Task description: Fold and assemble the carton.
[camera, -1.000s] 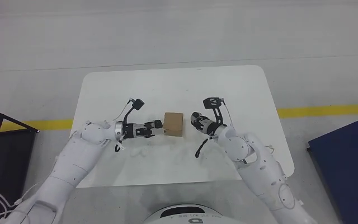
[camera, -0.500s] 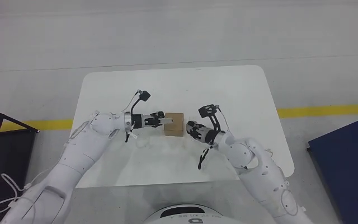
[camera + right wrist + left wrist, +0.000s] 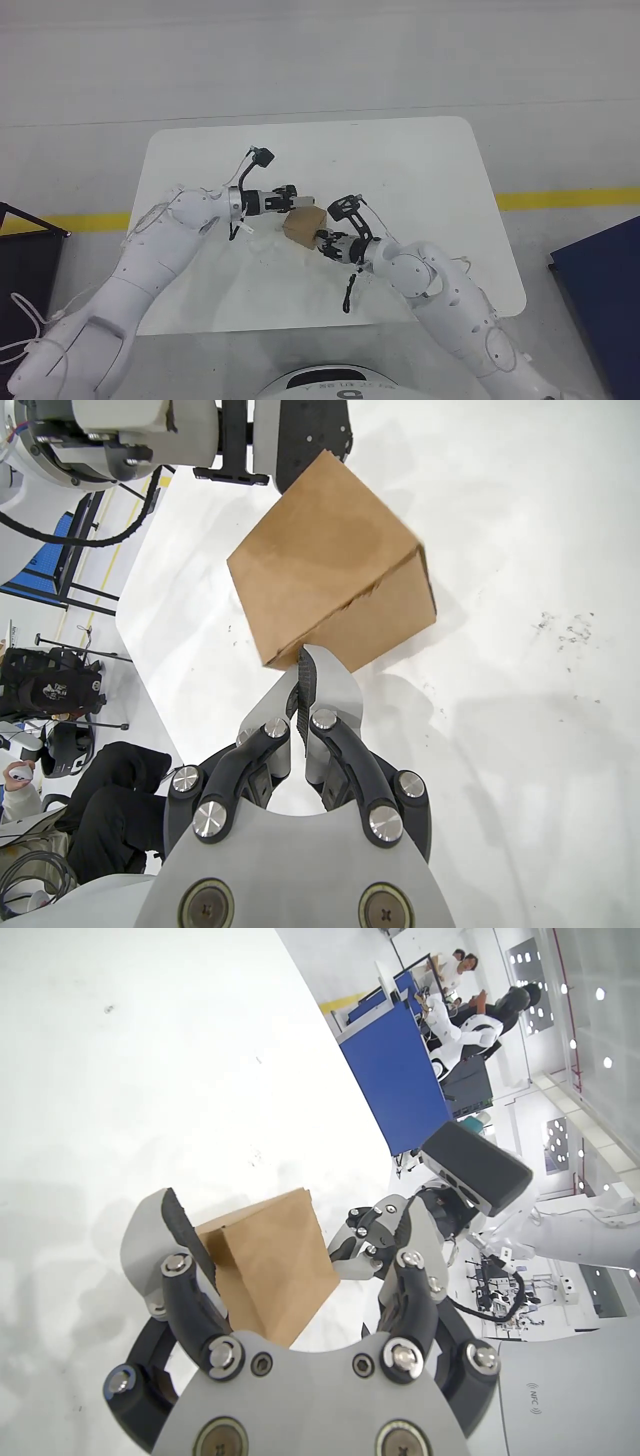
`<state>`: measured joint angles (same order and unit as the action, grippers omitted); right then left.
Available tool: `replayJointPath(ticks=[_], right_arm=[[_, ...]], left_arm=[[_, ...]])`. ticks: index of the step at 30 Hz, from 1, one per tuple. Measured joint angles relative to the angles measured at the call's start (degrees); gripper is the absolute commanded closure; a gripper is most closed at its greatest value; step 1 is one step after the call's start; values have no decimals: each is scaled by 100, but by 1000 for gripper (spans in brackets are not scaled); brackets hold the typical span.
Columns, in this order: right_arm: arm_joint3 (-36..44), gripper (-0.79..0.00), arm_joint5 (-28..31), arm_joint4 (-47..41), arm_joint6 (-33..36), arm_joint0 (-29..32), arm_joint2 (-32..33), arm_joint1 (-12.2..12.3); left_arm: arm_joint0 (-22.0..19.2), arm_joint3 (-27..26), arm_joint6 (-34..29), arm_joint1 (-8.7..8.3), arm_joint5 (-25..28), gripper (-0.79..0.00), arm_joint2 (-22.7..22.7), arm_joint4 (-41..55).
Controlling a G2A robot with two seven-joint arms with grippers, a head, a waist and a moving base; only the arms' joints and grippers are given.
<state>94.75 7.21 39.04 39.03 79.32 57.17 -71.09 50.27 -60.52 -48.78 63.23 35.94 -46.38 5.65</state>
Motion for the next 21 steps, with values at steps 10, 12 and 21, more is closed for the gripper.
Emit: replayJointPath(ticks=[10,12,21], right_arm=[[-199,0,-98,-81,-84,-217,-154,-45],[-106,0,-61,-129,-162,-100,-9,-9],[907,0,174,-248,-513,892,1198,256]], left_arm=[[-242,450,-52,156,197,-785,150,117],[-253,533,-4,147,259,-785,85,124],[118,582,116,-79,1112,-785,-587,584]])
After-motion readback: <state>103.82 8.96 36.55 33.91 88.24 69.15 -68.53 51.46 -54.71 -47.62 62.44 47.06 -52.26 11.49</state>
